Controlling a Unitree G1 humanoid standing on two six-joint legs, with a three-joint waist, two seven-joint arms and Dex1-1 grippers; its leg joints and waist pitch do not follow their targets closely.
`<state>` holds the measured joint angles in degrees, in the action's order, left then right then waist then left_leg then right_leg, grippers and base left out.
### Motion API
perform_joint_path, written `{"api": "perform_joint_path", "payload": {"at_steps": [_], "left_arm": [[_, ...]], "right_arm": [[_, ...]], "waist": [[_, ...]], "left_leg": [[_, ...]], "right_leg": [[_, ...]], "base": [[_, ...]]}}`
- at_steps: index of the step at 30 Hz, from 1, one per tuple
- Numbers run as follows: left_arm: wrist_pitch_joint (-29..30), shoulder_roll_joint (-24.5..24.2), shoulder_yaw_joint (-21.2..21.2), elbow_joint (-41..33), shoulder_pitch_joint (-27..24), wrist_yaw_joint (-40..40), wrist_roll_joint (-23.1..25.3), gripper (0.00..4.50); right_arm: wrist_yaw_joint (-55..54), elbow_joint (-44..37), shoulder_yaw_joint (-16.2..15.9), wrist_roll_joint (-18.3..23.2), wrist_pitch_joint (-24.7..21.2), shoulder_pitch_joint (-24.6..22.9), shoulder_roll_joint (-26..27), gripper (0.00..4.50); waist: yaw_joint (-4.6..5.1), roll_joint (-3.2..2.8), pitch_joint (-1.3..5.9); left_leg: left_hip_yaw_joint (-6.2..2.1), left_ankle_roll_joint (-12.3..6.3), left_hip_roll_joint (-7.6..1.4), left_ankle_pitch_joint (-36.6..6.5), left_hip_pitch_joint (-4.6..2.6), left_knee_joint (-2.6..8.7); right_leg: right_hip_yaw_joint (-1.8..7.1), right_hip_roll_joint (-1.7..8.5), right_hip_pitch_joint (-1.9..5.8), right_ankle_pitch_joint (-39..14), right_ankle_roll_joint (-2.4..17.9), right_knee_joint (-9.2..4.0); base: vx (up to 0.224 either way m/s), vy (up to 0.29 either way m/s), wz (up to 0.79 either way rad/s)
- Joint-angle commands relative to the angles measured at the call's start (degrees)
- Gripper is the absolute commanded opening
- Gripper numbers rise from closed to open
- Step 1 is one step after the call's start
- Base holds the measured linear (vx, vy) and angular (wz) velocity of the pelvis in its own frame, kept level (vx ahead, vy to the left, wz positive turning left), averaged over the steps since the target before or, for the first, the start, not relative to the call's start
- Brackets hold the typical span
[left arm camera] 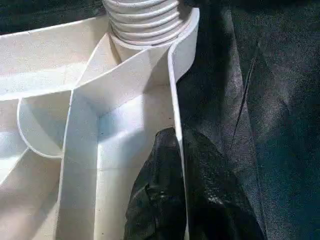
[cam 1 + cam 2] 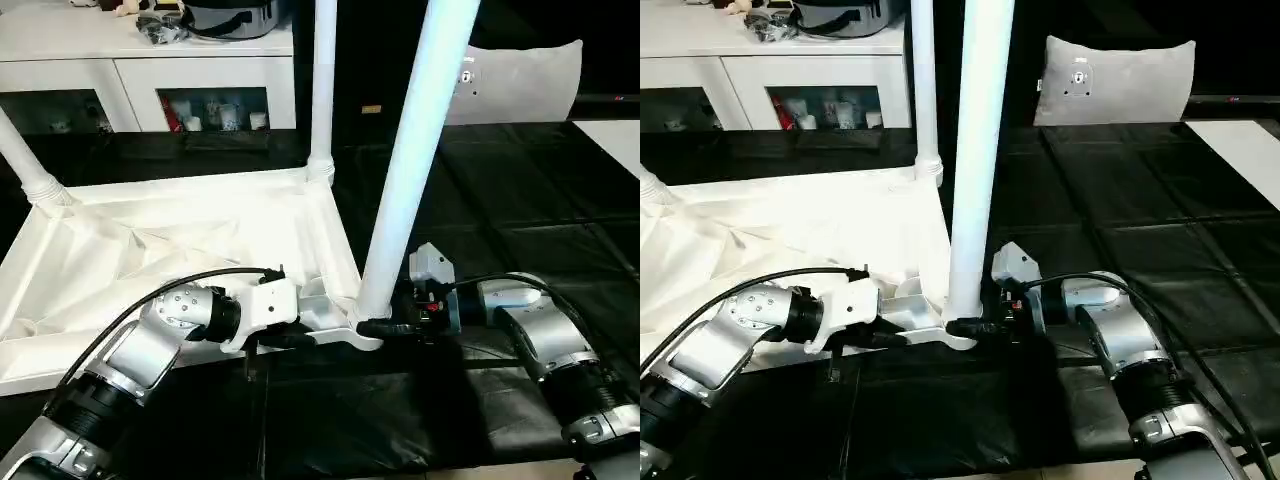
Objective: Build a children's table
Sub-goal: Rotate leg to tighten
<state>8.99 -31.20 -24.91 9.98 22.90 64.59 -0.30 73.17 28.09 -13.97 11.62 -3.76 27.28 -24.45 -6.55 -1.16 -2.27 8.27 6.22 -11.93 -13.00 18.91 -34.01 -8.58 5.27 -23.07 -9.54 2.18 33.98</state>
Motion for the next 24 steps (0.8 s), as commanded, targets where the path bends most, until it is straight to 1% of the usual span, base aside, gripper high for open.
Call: {"api": "perform_joint_path", "payload": {"at_steps": [1,3,4,5,7,8,9,10,11,12,13,14,15,16,17,18,19,20,21,22,24], "left_arm": [[-0.14,-0.70,-1.95,0.19,-0.62,2.52,1.01,0.00],[0.19,-0.71,-1.82,-0.04,-0.90,2.51,0.80,0.00],[0.25,-0.65,-1.82,-0.01,-0.90,2.48,0.80,0.00],[0.57,-0.49,-1.67,-0.08,-1.00,2.32,0.61,0.00],[3.66,0.93,-0.25,-1.06,-1.48,0.64,-1.04,0.00],[3.66,0.93,-0.25,-1.06,-1.48,0.64,-1.04,0.00],[7.40,2.78,1.48,-1.87,-1.53,-2.25,-2.24,0.00],[9.04,3.96,2.42,-1.95,-1.29,-4.01,-2.72,0.00],[11.25,5.45,3.44,-2.27,-0.97,-6.42,-2.88,0.00],[12.84,6.58,4.14,-2.51,-0.70,-8.23,-2.90,0.00],[15.06,8.12,4.96,-2.98,-0.39,-10.70,-2.84,0.00],[16.34,8.94,5.29,-3.29,-0.26,-11.98,-2.75,0.00],[19.42,11.02,5.84,-4.08,0.09,-15.19,-2.30,0.00],[21.82,13.29,5.85,-5.14,0.29,-18.06,-1.53,0.00],[21.82,13.29,5.85,-5.14,0.29,-18.06,-1.53,0.00],[22.21,13.68,5.83,-5.40,0.28,-18.42,-1.35,0.00],[23.06,15.07,5.60,-6.06,0.32,-19.84,-0.85,0.00],[24.08,16.75,5.20,-6.94,0.26,-21.34,-0.43,0.00],[24.78,17.92,4.88,-7.58,0.18,-22.35,-0.16,0.00],[25.28,19.62,3.89,-8.57,-0.11,-23.78,0.54,0.00],[25.12,20.03,3.28,-8.71,-0.17,-24.29,1.11,0.00]], "right_arm": [[1.22,-0.11,-0.38,0.72,-1.12,0.45,0.48,2.86],[1.41,-0.38,-0.49,1.04,-1.95,-0.05,0.74,2.74],[1.52,-0.29,-0.35,1.16,-2.19,-0.12,0.90,2.72],[1.38,-0.59,-0.20,1.42,-2.87,-0.43,1.18,2.72],[-0.27,-1.75,-0.05,1.93,-6.07,-1.32,2.02,2.72],[-0.27,-1.75,-0.05,1.93,-6.07,-1.32,2.02,2.71],[-3.87,-2.44,-0.15,1.00,-7.68,-2.04,3.24,2.71],[-6.56,-2.58,-0.11,0.19,-8.32,-2.24,4.16,2.71],[-10.90,-2.47,0.32,-0.79,-9.45,-2.30,5.87,2.70],[-14.28,-2.32,0.77,-1.43,-10.40,-2.26,7.27,2.70],[-18.28,-2.12,1.86,-1.36,-11.69,-1.99,9.42,2.70],[-20.13,-1.97,2.54,-1.12,-12.21,-1.73,10.57,2.70],[-24.64,-1.41,4.08,-0.83,-13.66,-0.88,13.26,2.70],[-29.04,-0.53,4.89,-1.65,-14.07,0.03,15.56,2.70],[-29.04,-0.53,4.89,-1.65,-14.07,0.03,15.56,2.70],[-29.68,-0.51,4.93,-1.90,-14.10,0.11,15.84,2.70],[-32.55,0.29,5.34,-2.64,-14.03,0.53,16.79,2.70],[-35.54,1.31,5.90,-3.18,-13.94,0.98,17.87,2.70],[-37.51,2.05,6.31,-3.53,-13.85,1.27,18.64,2.70],[-40.33,3.04,6.46,-4.81,-12.96,1.40,19.54,2.70],[-41.21,3.12,6.22,-5.74,-12.73,1.22,19.73,2.70]], "waist": [[0.07,0.07,3.50],[0.06,0.06,3.53],[0.04,0.24,3.56],[0.04,0.18,3.53],[0.11,0.45,3.47],[0.11,0.38,3.48],[0.21,0.38,3.45],[0.26,0.14,3.33],[0.32,0.22,3.23],[0.47,0.01,3.14],[0.89,-0.02,2.95],[0.99,0.02,2.91],[1.63,-0.11,2.81],[1.99,-0.06,2.82],[2.28,-0.18,2.82],[2.74,-0.04,2.89],[2.88,0.03,2.87],[3.28,-0.02,2.88],[3.35,0.01,2.97],[3.43,-0.06,2.99],[3.49,0.04,3.04]], "left_leg": [[0.56,-4.28,-1.28,-5.10,1.07,3.75],[0.52,-4.28,-1.33,-5.03,1.06,3.77],[0.55,-4.38,-1.30,-4.82,1.06,3.75],[0.53,-4.38,-1.31,-4.75,1.10,3.76],[0.61,-4.31,-1.33,-4.61,1.08,3.78],[0.60,-4.24,-1.33,-4.45,1.06,3.78],[0.65,-4.02,-1.37,-4.42,1.05,3.80],[0.62,-3.58,-1.34,-4.56,1.02,3.86],[0.67,-3.51,-1.22,-5.16,1.00,3.90],[0.65,-2.69,-1.14,-6.54,0.76,4.00],[0.65,-1.88,-0.93,-8.00,0.89,4.12],[0.57,-1.58,-0.82,-8.79,0.78,4.19],[0.56,-1.10,-0.65,-10.27,0.79,4.16],[0.36,-0.89,-0.52,-10.74,0.89,4.15],[0.38,-0.75,-0.51,-11.07,0.86,4.10],[0.30,-1.01,-0.31,-11.59,0.76,4.01],[0.34,-1.37,-0.22,-11.69,0.79,3.93],[0.37,-1.91,-0.20,-11.17,0.95,3.90],[0.35,-1.89,-0.20,-10.93,0.98,3.84],[0.34,-2.13,-0.33,-10.69,0.92,3.87],[0.35,-2.40,-0.22,-10.06,0.99,3.83]], "right_leg": [[3.81,3.42,3.93,-14.50,9.15,-3.68],[3.79,3.41,3.94,-14.54,9.14,-3.62],[3.82,3.44,3.94,-14.43,9.17,-3.57],[3.81,3.43,3.95,-14.45,9.20,-3.57],[3.84,3.43,3.94,-14.90,8.98,-3.61],[3.86,3.44,3.94,-14.83,9.01,-3.54],[3.91,3.47,3.92,-15.05,8.94,-3.57],[3.89,3.44,3.82,-15.72,8.71,-3.64],[3.80,3.40,3.78,-16.88,8.30,-4.01],[3.68,3.37,3.67,-19.29,7.51,-4.35],[3.50,3.34,3.80,-22.20,6.29,-4.73],[3.29,3.35,3.77,-24.01,5.51,-5.05],[3.15,3.32,3.71,-26.46,4.28,-5.50],[2.89,3.35,3.80,-27.91,3.21,-5.75],[2.83,3.32,3.68,-28.29,2.96,-5.82],[2.56,3.25,3.67,-29.07,2.38,-6.13],[2.58,3.25,3.59,-29.16,2.25,-6.24],[2.59,3.14,3.50,-28.40,2.40,-6.30],[2.61,3.21,3.55,-28.05,2.46,-6.16],[2.66,3.24,3.43,-27.44,2.73,-6.13],[2.65,3.14,3.46,-26.64,2.91,-6.08]], "base": [[0.000,0.000,0.00],[0.000,0.000,0.00],[0.000,0.000,0.00],[0.000,0.000,0.00],[0.000,0.000,0.00],[0.000,0.000,0.00],[0.000,0.000,0.00],[0.000,0.000,0.00],[0.000,0.000,0.00],[0.000,0.000,0.00],[0.000,0.000,0.00],[0.000,0.000,0.00],[0.000,0.000,0.00],[0.000,0.000,0.00],[0.000,0.000,0.00],[0.000,0.000,0.00],[0.000,0.000,0.00],[0.000,0.000,0.00],[0.000,0.000,0.00],[0.000,0.000,0.00],[0.000,0.000,0.00]]}}
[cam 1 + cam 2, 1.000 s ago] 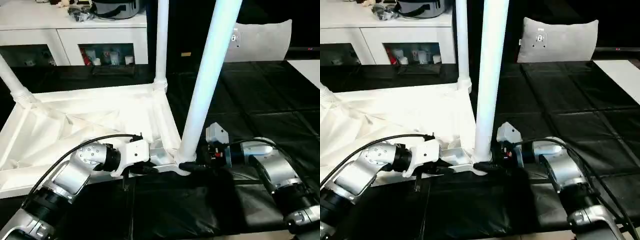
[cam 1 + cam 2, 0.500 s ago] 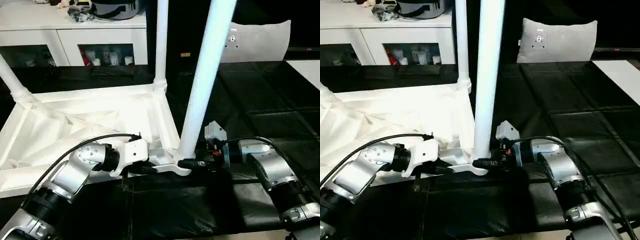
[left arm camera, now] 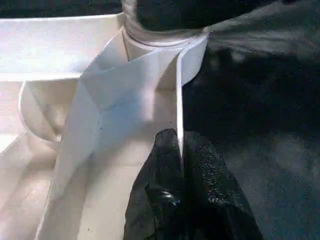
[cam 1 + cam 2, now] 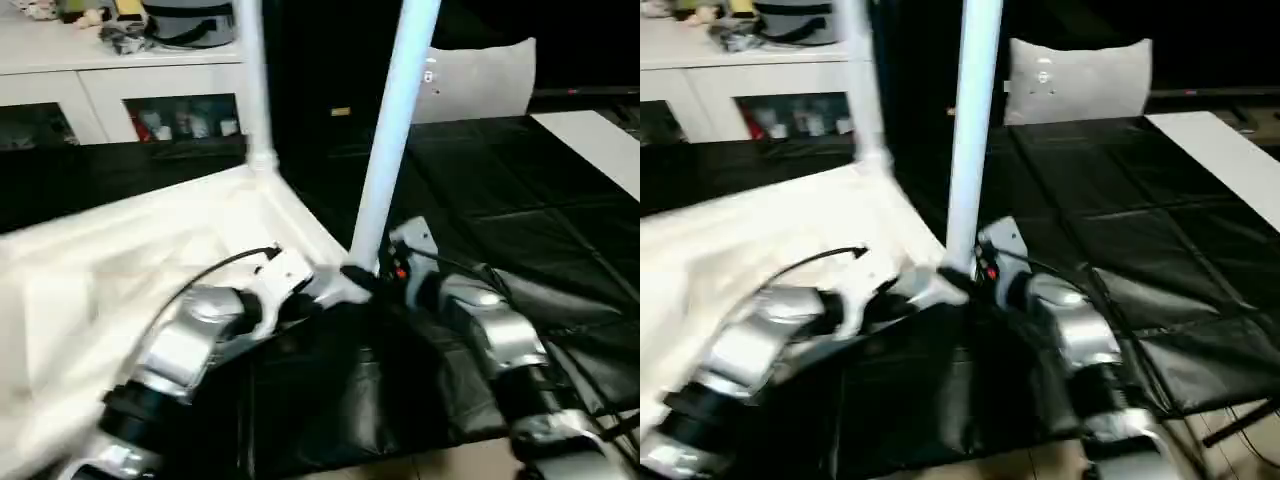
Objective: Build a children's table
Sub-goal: Rotate leg to tighten
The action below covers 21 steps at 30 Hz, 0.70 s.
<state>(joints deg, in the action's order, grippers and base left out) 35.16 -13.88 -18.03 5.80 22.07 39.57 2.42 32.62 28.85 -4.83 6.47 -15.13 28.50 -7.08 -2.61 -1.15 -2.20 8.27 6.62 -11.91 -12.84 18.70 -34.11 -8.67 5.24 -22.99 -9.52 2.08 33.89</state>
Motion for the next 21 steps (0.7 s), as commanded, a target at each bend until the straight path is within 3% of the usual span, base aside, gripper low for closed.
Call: {"api": "perform_joint_path", "payload": {"at_steps": [1,4,5,7,10,15,18,19,21], "left_arm": [[-1.88,2.32,-3.91,-3.71,0.81,0.73,-1.03,0.00],[-3.16,0.75,-3.87,-2.45,1.18,0.69,0.51,0.00],[-3.18,0.63,-3.89,-2.44,1.19,0.67,0.56,0.00],[-3.68,-0.45,-3.66,-1.85,1.36,0.41,1.19,0.00],[-4.36,-1.60,-2.91,-1.30,1.59,0.74,1.66,0.00],[-6.59,-3.26,-2.46,-0.22,1.90,2.84,1.14,0.00],[-10.17,-5.06,-1.71,1.72,1.55,5.87,-0.36,0.00],[-12.68,-6.44,-2.08,2.69,1.27,8.60,-1.07,0.00],[-12.96,-6.81,-2.19,2.82,1.15,9.28,-1.25,0.00]], "right_arm": [[-0.79,2.16,-2.62,-0.59,-1.47,-0.39,2.46,2.70],[0.09,1.40,-1.21,0.50,-1.64,-0.88,2.51,3.05],[-0.03,1.38,-1.14,0.54,-1.62,-0.88,2.50,3.05],[-0.46,1.09,-0.38,1.05,-1.24,-0.79,2.21,3.45],[0.79,-0.12,0.05,1.25,-0.27,-1.18,1.03,3.62],[5.27,-2.76,0.20,2.44,0.81,-2.39,-1.56,3.94],[13.00,-6.46,-0.59,3.32,1.67,-4.81,-6.76,4.32],[17.48,-7.83,-1.44,3.32,2.03,-5.98,-10.61,4.38],[18.53,-8.11,-1.64,3.27,2.21,-6.23,-11.53,4.41]], "waist": [[-0.51,0.02,3.13],[-0.50,-0.12,3.19],[-0.52,-0.14,3.18],[-0.49,-0.20,3.09],[-0.55,-0.15,3.04],[-1.21,0.04,3.26],[-1.75,-0.41,3.28],[-2.17,-0.09,3.24],[-2.53,-0.39,3.23]], "left_leg": [[0.34,-3.36,-0.37,-9.02,1.36,3.92],[0.27,-4.07,-0.66,-7.75,1.51,4.03],[0.30,-4.11,-0.63,-7.74,1.53,4.02],[0.30,-3.90,-0.68,-8.45,1.47,4.10],[0.34,-3.70,-0.72,-9.25,1.30,4.15],[0.39,-4.32,-0.81,-6.60,1.51,4.04],[0.49,-5.11,-0.77,-6.19,1.40,3.85],[0.48,-5.45,-0.82,-6.08,1.47,3.87],[0.55,-5.46,-0.91,-6.20,1.44,3.95]], "right_leg": [[2.98,3.17,3.45,-24.13,3.79,-5.59],[3.22,3.13,3.58,-20.18,5.28,-4.98],[3.21,3.15,3.61,-20.01,5.47,-4.96],[3.24,3.21,3.58,-20.43,5.76,-5.01],[3.26,3.27,3.50,-21.64,5.50,-5.15],[3.56,3.25,3.72,-17.28,6.51,-4.54],[3.58,3.23,3.72,-16.52,6.73,-4.60],[3.58,3.14,3.80,-16.39,6.64,-4.54],[3.67,3.20,3.71,-16.25,6.88,-4.43]], "base": [[0.000,0.000,0.00],[0.000,0.000,0.00],[0.000,0.000,0.00],[0.000,0.000,0.00],[0.000,0.000,0.00],[0.000,0.000,0.00],[0.000,0.000,0.00],[0.000,0.000,0.00],[0.000,0.000,0.00]]}}
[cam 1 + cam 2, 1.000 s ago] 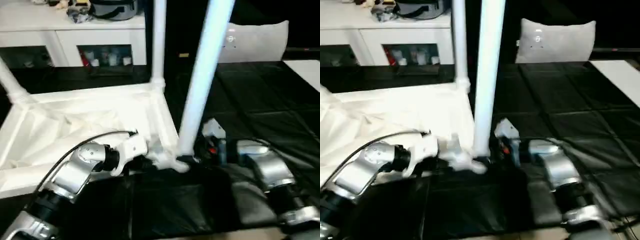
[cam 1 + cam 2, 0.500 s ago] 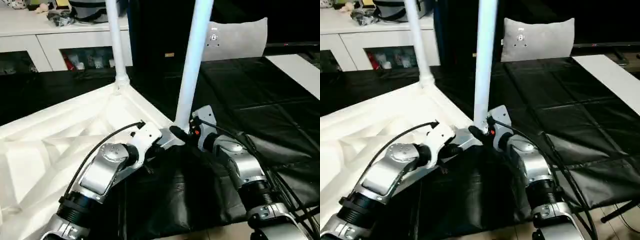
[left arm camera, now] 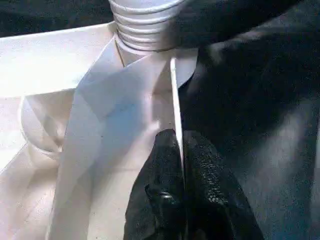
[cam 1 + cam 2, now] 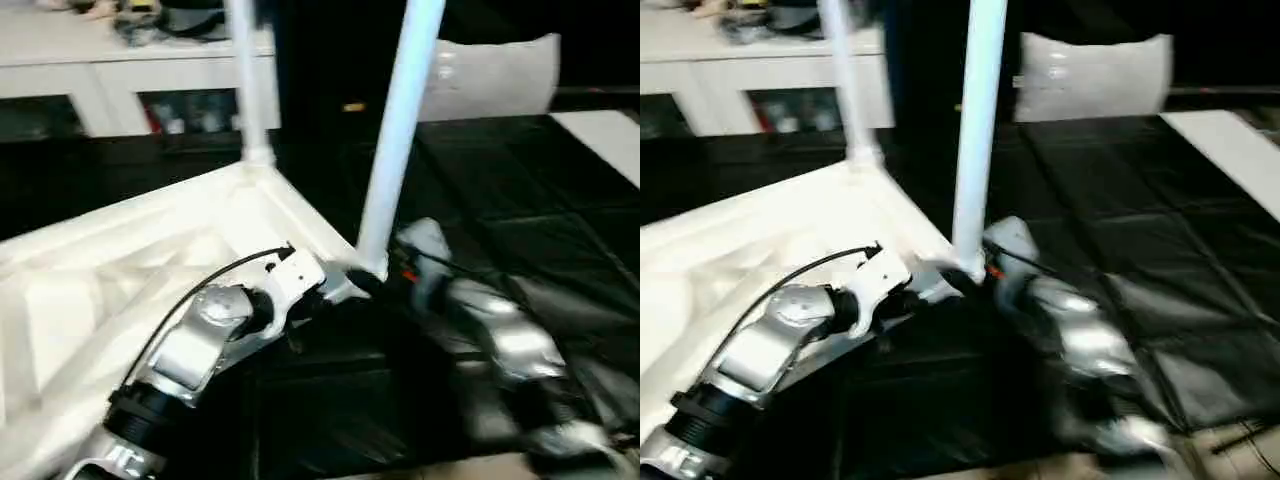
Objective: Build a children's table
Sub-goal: Rotate leg to tighten
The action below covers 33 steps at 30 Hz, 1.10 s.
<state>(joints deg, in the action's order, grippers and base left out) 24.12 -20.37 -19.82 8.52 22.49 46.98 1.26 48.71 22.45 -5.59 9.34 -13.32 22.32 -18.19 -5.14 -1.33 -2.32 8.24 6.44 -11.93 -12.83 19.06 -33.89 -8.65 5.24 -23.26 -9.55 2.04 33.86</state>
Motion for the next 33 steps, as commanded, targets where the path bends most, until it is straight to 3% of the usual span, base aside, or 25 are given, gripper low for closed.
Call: {"api": "perform_joint_path", "payload": {"at_steps": [1,9,15,16,18,33], "left_arm": [[-2.96,-1.02,-0.83,0.25,0.66,3.52,-0.32,0.00],[-9.44,-6.35,-4.47,1.86,1.39,13.26,0.00,0.00],[-13.69,-9.13,-6.07,3.58,2.25,19.30,-0.12,0.00],[-14.53,-9.53,-6.44,3.87,2.48,20.70,-0.14,0.00],[-15.52,-10.06,-7.13,4.04,2.82,22.42,-0.06,0.00],[-18.31,-10.60,-8.69,4.22,3.64,26.76,-0.31,0.00]], "right_arm": [[4.17,-1.93,-0.64,0.70,0.65,-0.25,-1.80,4.45],[12.72,0.12,0.67,2.15,5.73,0.74,-7.19,4.45],[19.06,-0.19,-2.20,1.77,9.12,1.38,-8.97,4.45],[21.04,-0.30,-2.98,1.91,9.27,1.55,-9.23,4.45],[23.26,-0.33,-4.21,1.90,9.59,1.91,-9.33,4.45],[28.61,3.55,-7.92,1.29,9.37,4.70,-7.78,3.24]], "waist": [[-0.01,-0.12,3.30],[-0.51,0.11,3.35],[-1.02,0.02,3.42],[-0.99,0.75,3.46],[-1.17,0.47,3.48],[-1.56,0.78,3.45]], "left_leg": [[0.66,-4.97,-0.80,-6.66,1.09,3.72],[0.58,-5.45,-0.95,-6.91,0.96,3.74],[0.61,-5.30,-1.17,-6.76,0.84,3.73],[0.67,-5.33,-1.18,-6.39,0.92,3.72],[0.62,-5.61,-1.21,-5.91,0.91,3.72],[0.76,-4.86,-1.18,-5.83,0.95,3.69]], "right_leg": [[3.56,3.20,4.01,-16.97,6.96,-4.54],[3.58,3.30,3.89,-18.32,6.95,-4.59],[3.63,3.34,3.91,-17.00,7.99,-4.20],[3.68,3.30,3.98,-16.53,8.15,-4.12],[3.70,3.35,3.96,-16.16,8.54,-3.96],[3.78,3.44,3.98,-17.91,7.86,-3.98]], "base": [[0.000,0.000,0.00],[0.000,0.000,0.00],[0.000,0.000,0.00],[0.000,0.000,0.00],[0.000,0.000,0.00],[0.000,0.000,0.00]]}}
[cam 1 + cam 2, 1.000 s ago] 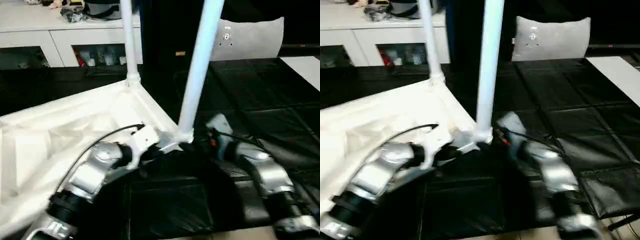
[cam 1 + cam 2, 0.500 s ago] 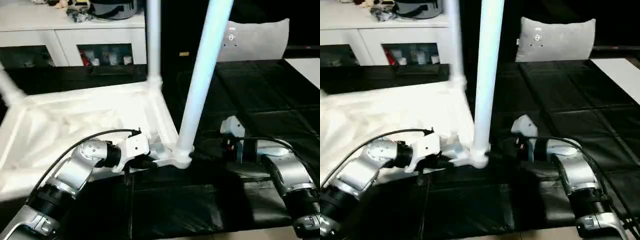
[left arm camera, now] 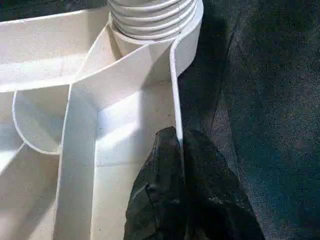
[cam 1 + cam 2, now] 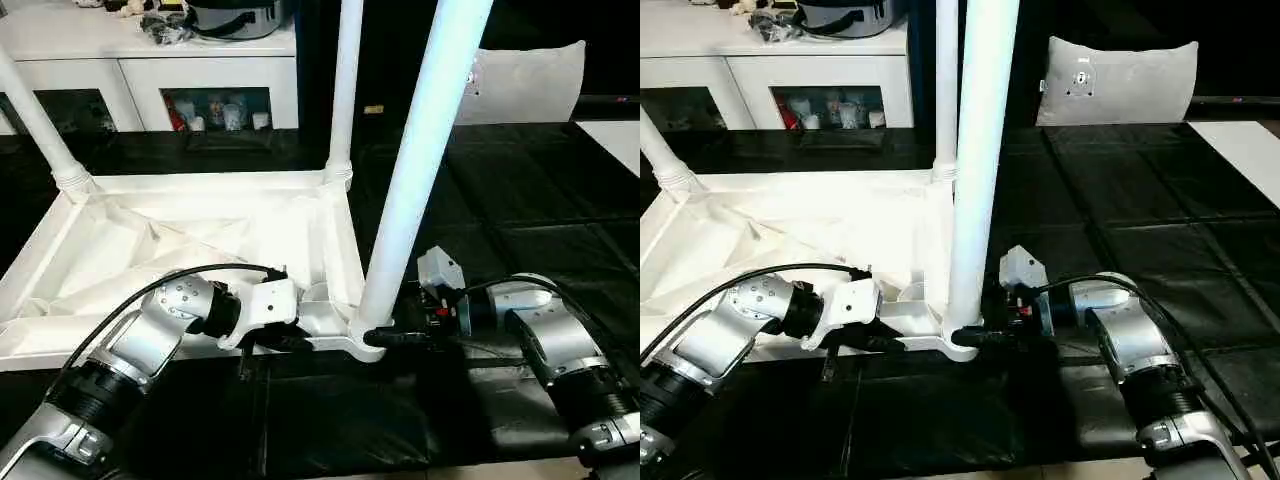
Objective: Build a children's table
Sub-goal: Rotate leg to tighten
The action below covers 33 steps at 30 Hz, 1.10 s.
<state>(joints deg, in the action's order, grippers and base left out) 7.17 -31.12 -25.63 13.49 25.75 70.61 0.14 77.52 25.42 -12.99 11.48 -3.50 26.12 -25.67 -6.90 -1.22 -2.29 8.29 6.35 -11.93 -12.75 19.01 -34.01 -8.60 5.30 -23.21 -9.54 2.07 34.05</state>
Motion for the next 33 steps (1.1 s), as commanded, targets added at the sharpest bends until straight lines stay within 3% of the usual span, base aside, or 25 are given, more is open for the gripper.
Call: {"api": "perform_joint_path", "payload": {"at_steps": [1,7,12,13,14,17,21,24,28,31,33], "left_arm": [[-1.55,0.11,-2.81,-0.63,0.33,3.25,0.82,0.00],[-1.73,0.28,-2.36,0.06,0.23,3.21,0.60,0.00],[0.28,0.68,-1.54,-0.73,-0.34,1.88,0.09,0.00],[6.31,2.93,1.14,-2.60,-0.85,-2.44,-1.78,0.00],[9.70,4.68,2.86,-3.70,-0.98,-5.46,-2.88,0.00],[13.76,7.15,5.00,-5.08,-1.02,-9.96,-3.65,0.00],[19.76,12.31,7.69,-6.80,-0.77,-18.67,-2.84,0.00],[24.59,16.53,8.88,-8.88,-1.14,-24.73,-1.37,0.00],[28.09,21.71,9.04,-10.85,-1.56,-32.05,0.37,0.00],[26.83,21.65,8.21,-10.34,-1.40,-32.32,0.92,0.00],[25.87,20.32,7.73,-10.06,-1.25,-31.73,1.34,0.00]], "right_arm": [[-0.06,0.73,-0.67,-0.83,-0.56,0.99,-0.34,2.98],[0.65,1.49,-0.60,-0.67,-1.11,1.30,0.17,2.62],[-0.31,0.91,-0.51,0.07,-3.06,0.61,0.89,2.58],[-4.75,-0.78,0.07,0.67,-7.43,-0.16,2.96,2.57],[-8.59,-1.29,0.39,0.15,-8.97,-0.49,4.54,2.57],[-14.90,-1.14,0.80,-1.41,-10.25,-0.72,7.01,2.57],[-27.03,1.36,4.00,-1.55,-13.88,0.62,13.06,2.56],[-35.40,2.67,6.60,-1.58,-15.73,2.23,17.42,2.56],[-44.84,4.14,8.48,-3.76,-16.20,3.46,21.51,2.56],[-44.88,4.27,7.57,-5.07,-13.43,3.13,21.54,2.56],[-42.95,3.65,8.15,-3.55,-12.70,2.68,21.52,2.56]], "waist": [[0.19,0.57,3.41],[0.29,0.66,3.46],[0.30,0.73,3.43],[0.37,0.79,3.39],[0.42,0.76,3.31],[0.87,0.77,3.19],[2.46,0.88,3.16],[3.44,0.79,3.23],[3.90,1.00,3.45],[3.80,1.14,3.48],[3.70,1.00,3.41]], "left_leg": [[0.68,-4.75,-1.19,-5.90,1.00,3.81],[0.67,-4.68,-1.23,-5.87,0.98,3.82],[0.69,-4.54,-1.20,-5.79,1.00,3.83],[0.66,-4.35,-1.22,-5.76,1.01,3.88],[0.62,-3.95,-1.25,-5.69,0.99,3.89],[0.72,-2.76,-1.00,-6.76,0.79,3.96],[0.45,-1.90,-0.61,-8.15,1.19,3.99],[0.49,-2.46,-0.54,-7.68,1.23,3.82],[0.43,-3.19,-0.51,-4.75,1.54,3.64],[0.54,-4.35,-0.62,-4.09,1.47,3.64],[0.51,-4.73,-0.70,-4.22,1.45,3.71]], "right_leg": [[3.75,3.42,3.89,-18.63,7.50,-4.21],[3.74,3.38,3.88,-17.98,7.63,-4.14],[3.74,3.40,3.87,-18.80,7.28,-4.22],[3.73,3.38,3.90,-18.88,7.22,-4.18],[3.65,3.46,3.87,-19.13,7.37,-4.24],[3.53,3.38,3.76,-22.70,6.00,-4.72],[3.08,3.37,3.96,-25.96,3.48,-5.48],[3.06,3.29,3.83,-24.13,4.34,-5.41],[3.15,3.29,4.01,-20.72,5.47,-4.87],[3.35,3.19,3.86,-18.00,6.34,-4.60],[3.40,3.25,3.89,-17.43,6.73,-4.58]], "base": [[0.000,0.000,0.00],[0.000,0.000,0.00],[0.000,0.000,0.00],[0.000,0.000,0.00],[0.000,0.000,0.00],[0.000,0.000,0.00],[0.000,0.000,0.00],[0.000,0.000,0.00],[0.000,0.000,0.00],[0.000,0.000,0.00],[0.000,0.000,0.00]]}}
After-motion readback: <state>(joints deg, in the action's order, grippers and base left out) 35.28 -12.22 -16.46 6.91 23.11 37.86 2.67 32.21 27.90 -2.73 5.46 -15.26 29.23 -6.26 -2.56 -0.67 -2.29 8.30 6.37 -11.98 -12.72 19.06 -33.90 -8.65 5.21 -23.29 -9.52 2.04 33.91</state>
